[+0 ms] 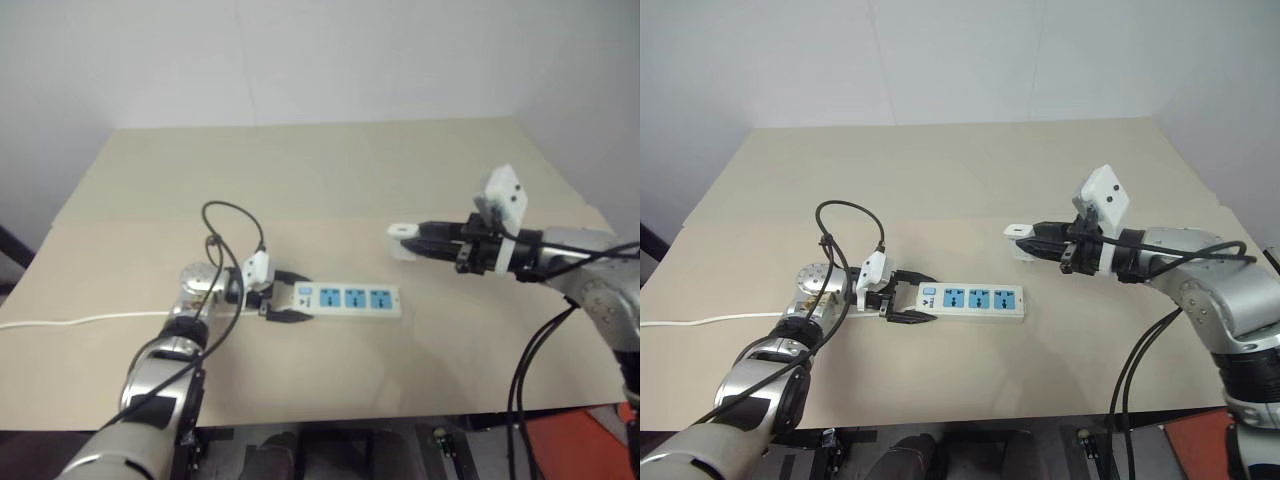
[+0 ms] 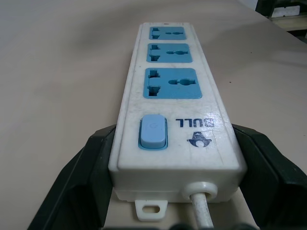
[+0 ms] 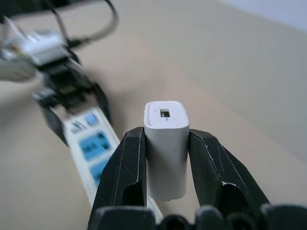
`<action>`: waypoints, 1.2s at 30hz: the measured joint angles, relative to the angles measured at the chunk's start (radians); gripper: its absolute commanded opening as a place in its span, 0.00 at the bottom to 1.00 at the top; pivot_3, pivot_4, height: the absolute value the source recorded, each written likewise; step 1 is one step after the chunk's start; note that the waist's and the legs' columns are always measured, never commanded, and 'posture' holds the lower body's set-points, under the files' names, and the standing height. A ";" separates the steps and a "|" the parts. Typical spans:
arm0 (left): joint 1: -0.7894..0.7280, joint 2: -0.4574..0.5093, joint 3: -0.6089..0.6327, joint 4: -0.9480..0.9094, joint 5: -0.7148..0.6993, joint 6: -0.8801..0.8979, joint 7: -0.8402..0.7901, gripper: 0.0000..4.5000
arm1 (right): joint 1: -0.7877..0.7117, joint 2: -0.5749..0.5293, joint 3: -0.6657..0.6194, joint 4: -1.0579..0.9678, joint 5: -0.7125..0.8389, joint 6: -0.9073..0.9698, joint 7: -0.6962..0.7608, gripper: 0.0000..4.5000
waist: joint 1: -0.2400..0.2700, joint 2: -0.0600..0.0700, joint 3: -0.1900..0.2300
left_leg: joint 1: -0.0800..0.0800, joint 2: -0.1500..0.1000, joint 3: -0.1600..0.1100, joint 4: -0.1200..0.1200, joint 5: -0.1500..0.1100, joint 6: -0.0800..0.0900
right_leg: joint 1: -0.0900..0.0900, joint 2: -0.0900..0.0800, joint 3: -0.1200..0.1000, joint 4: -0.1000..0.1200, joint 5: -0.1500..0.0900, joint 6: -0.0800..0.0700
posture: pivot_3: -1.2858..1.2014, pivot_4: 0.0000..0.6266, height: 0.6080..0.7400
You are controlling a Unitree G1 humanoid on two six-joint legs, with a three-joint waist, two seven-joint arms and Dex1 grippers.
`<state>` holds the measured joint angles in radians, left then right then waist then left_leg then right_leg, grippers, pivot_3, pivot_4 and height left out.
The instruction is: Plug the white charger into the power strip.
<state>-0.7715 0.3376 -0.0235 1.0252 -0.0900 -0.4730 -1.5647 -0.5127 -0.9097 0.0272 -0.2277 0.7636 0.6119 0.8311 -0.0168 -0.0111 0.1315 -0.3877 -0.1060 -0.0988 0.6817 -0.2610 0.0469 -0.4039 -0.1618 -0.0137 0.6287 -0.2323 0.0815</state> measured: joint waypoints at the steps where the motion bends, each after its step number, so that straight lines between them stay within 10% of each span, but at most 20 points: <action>1: 0.013 0.001 -0.001 -0.020 -0.006 0.014 0.003 0.72 | -0.002 0.026 -0.004 0.018 -0.003 -0.020 0.029 0.24 | 0.000 0.000 0.000 | 0.000 0.000 0.000 0.000 0.000 0.000 | 0.000 0.000 0.000 0.000 0.000 0.000 | 0.52 0.24 1.00; 13: 0.101 0.031 -0.034 -0.235 -0.041 0.149 0.006 0.72 | -0.133 0.326 -0.013 0.348 -0.093 -0.234 0.261 0.24 | 0.000 0.000 0.000 | 0.000 0.000 -0.001 -0.002 0.002 -0.004 | -0.002 0.000 0.001 0.000 0.000 0.000 | 0.52 0.24 1.00; 36: 0.151 0.059 -0.067 -0.351 -0.071 0.219 0.044 0.72 | -0.167 0.569 0.036 0.676 -0.229 -0.434 0.624 0.24 | -0.002 0.001 0.000 | 0.000 0.000 -0.002 -0.002 0.003 -0.005 | -0.003 0.000 0.001 0.001 0.000 -0.001 | 0.52 0.24 1.00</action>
<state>-0.6209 0.3964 -0.0907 0.6744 -0.1610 -0.2536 -1.5202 -0.6798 -0.3404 0.0627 0.4484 0.5343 0.1776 1.4549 -0.0185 -0.0106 0.1315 -0.3876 -0.1060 -0.1003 0.6800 -0.2584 0.0421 -0.4067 -0.1615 -0.0123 0.6300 -0.2320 0.0808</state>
